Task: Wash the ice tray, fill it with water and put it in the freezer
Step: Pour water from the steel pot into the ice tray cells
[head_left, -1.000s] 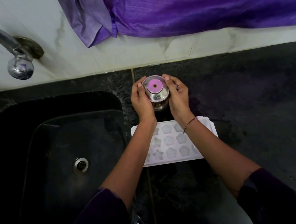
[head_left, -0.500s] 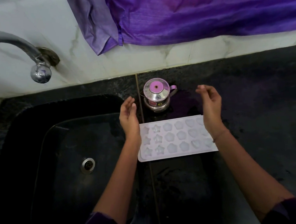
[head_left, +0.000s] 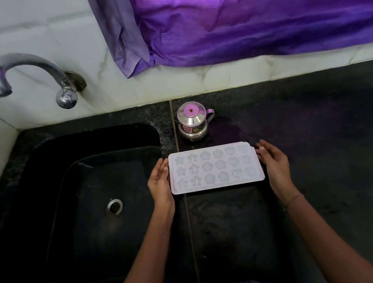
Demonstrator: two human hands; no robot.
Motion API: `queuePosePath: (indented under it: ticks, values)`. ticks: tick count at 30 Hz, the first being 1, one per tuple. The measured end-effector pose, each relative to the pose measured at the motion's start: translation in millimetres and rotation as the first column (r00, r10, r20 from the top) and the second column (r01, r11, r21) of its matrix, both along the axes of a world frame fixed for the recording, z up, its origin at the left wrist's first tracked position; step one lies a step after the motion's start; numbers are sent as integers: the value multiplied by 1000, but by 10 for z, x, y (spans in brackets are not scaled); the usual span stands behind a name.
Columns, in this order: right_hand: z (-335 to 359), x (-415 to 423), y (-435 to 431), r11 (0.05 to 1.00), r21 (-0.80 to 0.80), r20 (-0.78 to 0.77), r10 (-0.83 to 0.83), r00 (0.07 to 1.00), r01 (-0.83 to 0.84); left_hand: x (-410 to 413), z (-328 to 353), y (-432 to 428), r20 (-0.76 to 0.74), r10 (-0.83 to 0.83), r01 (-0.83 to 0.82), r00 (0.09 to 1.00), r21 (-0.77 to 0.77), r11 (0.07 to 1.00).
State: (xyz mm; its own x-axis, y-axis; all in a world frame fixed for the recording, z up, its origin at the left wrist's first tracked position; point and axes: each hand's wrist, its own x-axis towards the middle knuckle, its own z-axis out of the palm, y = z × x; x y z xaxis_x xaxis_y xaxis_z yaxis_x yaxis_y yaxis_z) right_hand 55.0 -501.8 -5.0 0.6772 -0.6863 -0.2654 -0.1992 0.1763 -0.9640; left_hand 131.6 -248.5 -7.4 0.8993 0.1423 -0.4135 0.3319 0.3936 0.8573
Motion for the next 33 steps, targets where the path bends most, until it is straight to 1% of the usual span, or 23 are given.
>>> queuePosePath:
  ticks: [3, 6, 11, 18, 23, 29, 33]
  values:
    - [-5, -49, 56, 996, 86, 15, 8, 1000, -9, -71, 29, -9, -21, 19, -21, 1000, -63, 998]
    - [-8, -97, 99, 994, 109, 6, -8, 1000, 7, -95, 67, -26, -22, 17, -18, 1000, -65, 998]
    - [25, -112, 156, 978, 208, 23, -22, 999, 17, -169, 139, -53, -27, 53, -54, 998, -72, 996]
    - [84, -109, 223, 969, 247, 48, -32, 998, 19, -304, 163, 29, 0, 95, -94, 996, -68, 993]
    - [142, -84, 383, 967, 254, 49, 20, 999, -32, -441, 241, 204, -15, 203, -203, 979, -144, 969]
    - [224, -66, 731, 955, 268, 63, 118, 991, -130, -686, 329, 587, -55, 315, -319, 948, -163, 933]
    - [243, -98, 1059, 948, 248, 68, 190, 980, -201, -932, 422, 923, -84, 382, -391, 920, -169, 905]
